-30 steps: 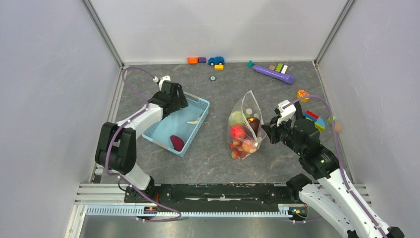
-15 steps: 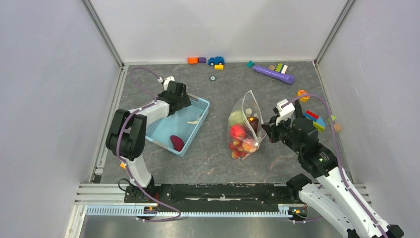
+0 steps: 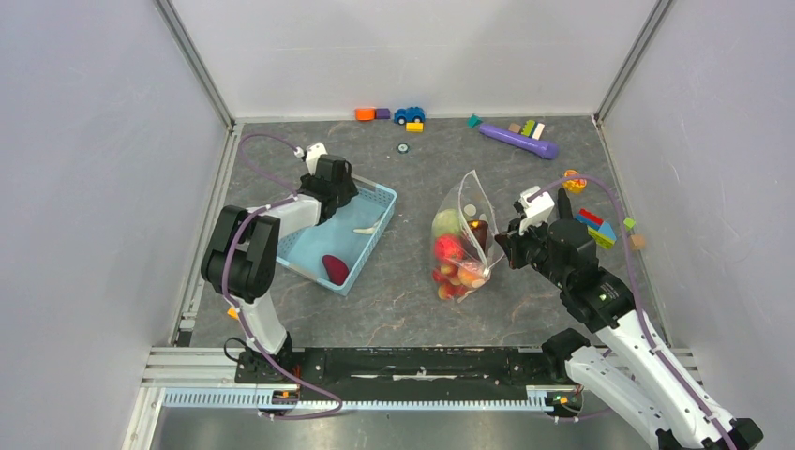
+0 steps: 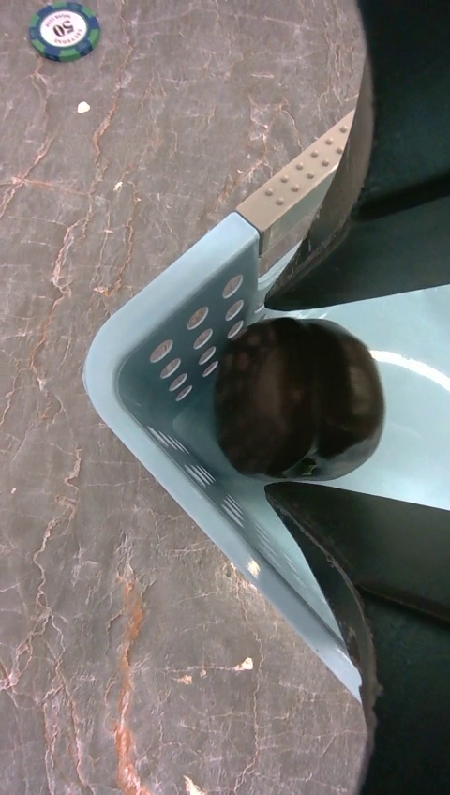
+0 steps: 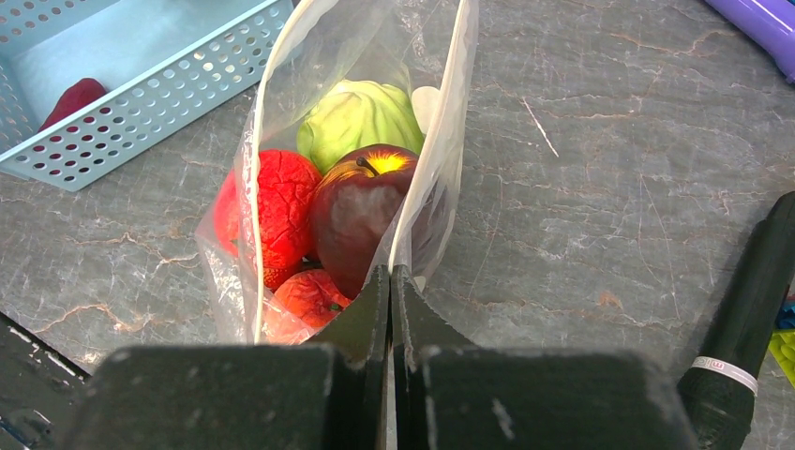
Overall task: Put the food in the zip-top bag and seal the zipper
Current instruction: Pick up the fake fruit from the bin, then place the fake fruit in the zipper food storage bag, then pick up the fake vegetable from the bin.
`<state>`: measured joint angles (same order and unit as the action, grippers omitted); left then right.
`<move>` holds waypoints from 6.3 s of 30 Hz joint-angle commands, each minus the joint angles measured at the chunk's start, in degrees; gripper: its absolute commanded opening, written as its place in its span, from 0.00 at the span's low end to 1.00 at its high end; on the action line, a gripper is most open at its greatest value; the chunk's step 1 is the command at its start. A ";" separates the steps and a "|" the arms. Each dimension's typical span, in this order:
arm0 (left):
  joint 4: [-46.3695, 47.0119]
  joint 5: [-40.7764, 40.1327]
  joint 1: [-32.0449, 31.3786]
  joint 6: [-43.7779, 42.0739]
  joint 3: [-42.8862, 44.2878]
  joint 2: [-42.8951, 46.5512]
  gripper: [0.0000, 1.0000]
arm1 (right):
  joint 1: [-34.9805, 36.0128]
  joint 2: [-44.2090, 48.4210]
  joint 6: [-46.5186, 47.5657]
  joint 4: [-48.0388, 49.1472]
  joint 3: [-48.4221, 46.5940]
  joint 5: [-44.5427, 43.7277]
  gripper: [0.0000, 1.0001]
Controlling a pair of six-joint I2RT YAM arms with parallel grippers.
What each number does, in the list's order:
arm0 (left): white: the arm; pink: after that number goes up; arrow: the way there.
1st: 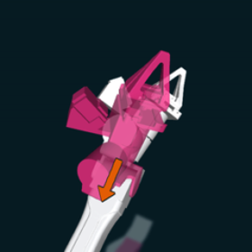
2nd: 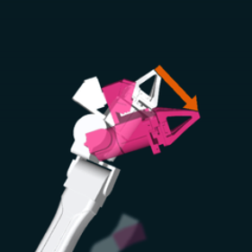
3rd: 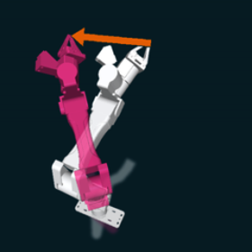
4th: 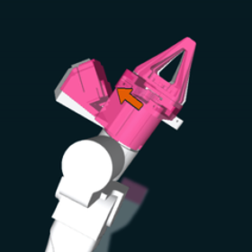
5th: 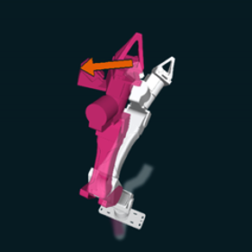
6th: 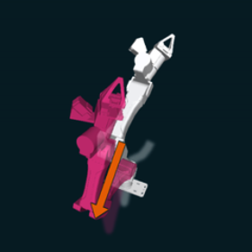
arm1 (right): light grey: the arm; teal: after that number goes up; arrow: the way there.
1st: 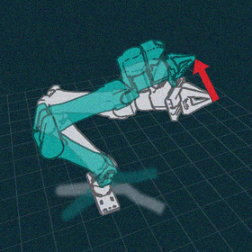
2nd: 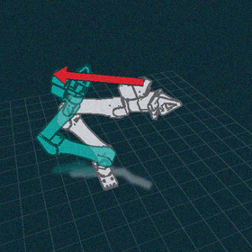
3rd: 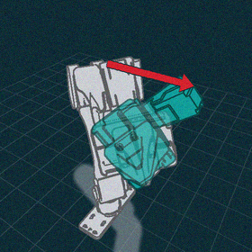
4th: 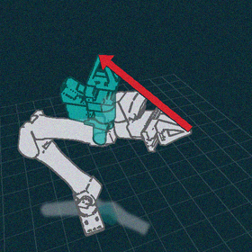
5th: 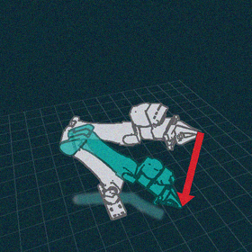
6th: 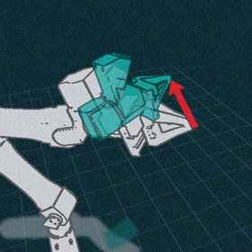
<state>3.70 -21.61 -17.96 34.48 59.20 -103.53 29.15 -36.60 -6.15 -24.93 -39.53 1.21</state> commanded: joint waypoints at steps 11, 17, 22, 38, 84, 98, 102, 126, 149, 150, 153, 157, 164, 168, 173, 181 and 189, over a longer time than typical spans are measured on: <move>-2.08 0.10 0.29 3.22 2.75 -0.97 0.48 | 0.12 1.16 0.17 0.30 -1.52 -0.51 0.00; -5.37 1.78 0.20 2.08 0.98 5.06 0.21 | 0.08 1.24 0.27 0.49 -1.87 0.49 0.00; -6.98 3.32 -0.06 0.89 -1.27 11.87 0.06 | 0.10 2.01 0.15 0.51 -1.35 0.72 0.00; -7.10 13.54 -7.01 1.98 -3.71 33.25 0.02 | 0.12 2.39 -1.63 0.70 -3.14 -1.38 0.00; -23.75 9.65 -39.22 -12.33 31.99 4.78 0.14 | 0.12 6.37 -0.43 2.66 -2.42 2.55 0.00; -25.94 12.81 -40.07 -16.64 30.98 10.58 1.00 | 0.12 6.85 -0.16 2.58 -1.96 1.71 0.00; -25.68 14.63 -40.12 -16.91 28.43 14.34 1.00 | 0.12 6.98 -0.16 2.57 -1.88 1.74 0.00; -49.71 -11.31 -27.35 13.13 6.13 35.58 1.00 | 0.12 11.14 0.90 2.82 2.00 0.54 0.00; -52.82 0.01 -10.74 18.67 -3.26 29.21 1.00 | 0.13 10.92 1.30 3.59 3.33 -0.49 0.00; -52.29 0.28 -10.70 18.80 -3.57 28.50 1.00 | 0.12 10.83 1.36 3.59 3.32 -0.51 0.00; -49.90 2.02 -10.19 18.85 -4.42 26.43 1.00 | 0.12 10.75 1.31 3.59 3.43 -0.51 0.00; -47.95 1.70 -9.91 19.50 -5.08 24.69 1.00 | 0.07 10.81 1.44 3.58 3.32 -0.86 0.00; -46.51 2.40 -9.64 19.22 -5.58 22.59 1.00 | 0.08 10.53 1.48 3.54 3.44 -0.86 0.00; -47.48 3.35 -9.55 19.09 -5.30 19.66 0.99 | 0.12 10.19 1.54 3.61 3.38 -2.08 0.00; -47.11 4.40 -9.49 19.13 -5.06 15.95 0.98 | 0.05 10.12 1.64 3.51 3.36 -2.22 0.00; -43.56 7.98 -9.51 19.35 -5.79 13.00 0.89 | 0.11 9.89 1.67 3.64 3.38 -2.79 0.00; -39.91 10.23 -9.47 19.93 -7.00 12.58 0.74 | 0.12 9.21 1.54 3.70 3.25 -3.17 0.00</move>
<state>-39.13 -12.91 -27.59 52.18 52.40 -90.39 29.15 -26.98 -5.23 -23.55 -36.07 -0.71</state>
